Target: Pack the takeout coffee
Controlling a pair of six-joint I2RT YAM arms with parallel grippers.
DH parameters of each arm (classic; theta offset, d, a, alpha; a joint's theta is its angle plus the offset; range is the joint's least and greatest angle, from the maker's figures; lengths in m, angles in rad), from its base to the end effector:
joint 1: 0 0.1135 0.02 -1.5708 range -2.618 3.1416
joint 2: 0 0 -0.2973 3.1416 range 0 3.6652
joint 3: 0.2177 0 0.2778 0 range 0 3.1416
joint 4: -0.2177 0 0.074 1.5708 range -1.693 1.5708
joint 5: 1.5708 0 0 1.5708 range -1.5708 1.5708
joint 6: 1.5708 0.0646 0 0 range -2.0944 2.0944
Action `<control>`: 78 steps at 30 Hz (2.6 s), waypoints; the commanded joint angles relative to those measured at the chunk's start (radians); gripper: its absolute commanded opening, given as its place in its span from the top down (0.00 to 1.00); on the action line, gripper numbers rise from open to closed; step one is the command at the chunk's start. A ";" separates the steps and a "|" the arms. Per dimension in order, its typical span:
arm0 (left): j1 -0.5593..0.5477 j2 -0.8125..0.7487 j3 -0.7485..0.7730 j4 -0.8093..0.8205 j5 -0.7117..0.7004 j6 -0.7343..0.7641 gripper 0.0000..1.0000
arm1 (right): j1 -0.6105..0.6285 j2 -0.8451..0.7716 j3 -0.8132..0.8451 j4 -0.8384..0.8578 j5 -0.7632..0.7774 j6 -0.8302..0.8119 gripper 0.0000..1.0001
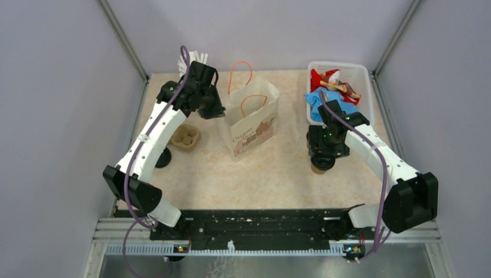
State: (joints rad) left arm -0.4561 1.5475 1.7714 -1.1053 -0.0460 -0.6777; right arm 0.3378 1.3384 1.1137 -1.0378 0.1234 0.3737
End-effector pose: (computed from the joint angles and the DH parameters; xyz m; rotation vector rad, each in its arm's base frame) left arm 0.3176 -0.1525 0.4226 -0.2972 2.4843 -0.4338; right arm 0.2585 0.0824 0.2693 0.0774 2.8092 -0.0107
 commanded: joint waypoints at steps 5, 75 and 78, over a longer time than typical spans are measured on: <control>0.004 0.016 -0.003 0.044 0.014 0.003 0.86 | -0.004 0.008 -0.010 0.025 0.046 -0.013 0.11; -0.005 -0.151 -0.125 0.294 -0.118 0.345 1.00 | 0.200 -0.254 0.457 0.080 -0.325 -0.308 0.40; -0.005 -0.274 -0.282 0.460 -0.097 0.400 1.00 | 0.331 -0.169 0.581 0.052 -0.242 -0.335 0.39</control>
State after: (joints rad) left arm -0.4587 1.4395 1.6211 -0.8963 -0.1413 -0.4080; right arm 0.5423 1.0782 1.5551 -1.0176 -0.1703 0.0853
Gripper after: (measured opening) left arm 0.006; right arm 0.727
